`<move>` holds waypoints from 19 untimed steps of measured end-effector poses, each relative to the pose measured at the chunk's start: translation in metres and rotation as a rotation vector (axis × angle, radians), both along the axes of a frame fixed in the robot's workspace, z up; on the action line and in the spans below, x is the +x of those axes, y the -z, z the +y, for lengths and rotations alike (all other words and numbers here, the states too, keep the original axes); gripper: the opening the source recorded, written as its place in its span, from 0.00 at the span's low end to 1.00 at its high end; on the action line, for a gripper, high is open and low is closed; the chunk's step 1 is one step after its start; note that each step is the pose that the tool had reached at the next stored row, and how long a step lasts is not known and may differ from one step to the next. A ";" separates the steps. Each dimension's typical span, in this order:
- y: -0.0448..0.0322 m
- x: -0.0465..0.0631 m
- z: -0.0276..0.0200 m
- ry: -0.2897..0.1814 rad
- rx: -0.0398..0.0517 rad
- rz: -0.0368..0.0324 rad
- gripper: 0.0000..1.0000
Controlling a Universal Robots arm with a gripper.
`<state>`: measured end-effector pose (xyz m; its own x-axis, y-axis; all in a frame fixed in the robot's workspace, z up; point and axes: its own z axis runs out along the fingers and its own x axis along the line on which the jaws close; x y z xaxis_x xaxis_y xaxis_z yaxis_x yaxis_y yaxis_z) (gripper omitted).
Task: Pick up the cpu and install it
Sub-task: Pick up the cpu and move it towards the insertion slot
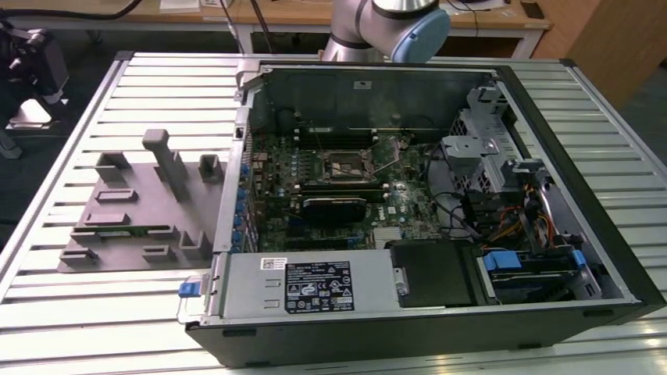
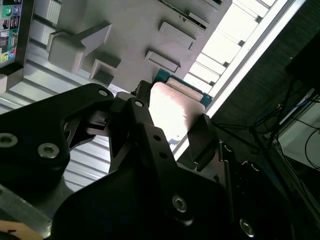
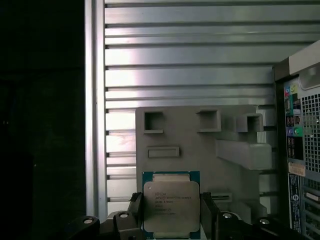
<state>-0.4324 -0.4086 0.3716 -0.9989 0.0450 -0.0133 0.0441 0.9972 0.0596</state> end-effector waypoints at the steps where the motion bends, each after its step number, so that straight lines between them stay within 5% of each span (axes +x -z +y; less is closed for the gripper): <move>1: -0.0021 0.000 0.0000 0.000 0.0001 -0.0001 0.54; 13: -0.0229 0.000 0.0000 0.000 0.0000 -0.0009 0.54; 19: -0.0241 0.000 0.0000 0.000 0.0000 -0.0009 0.54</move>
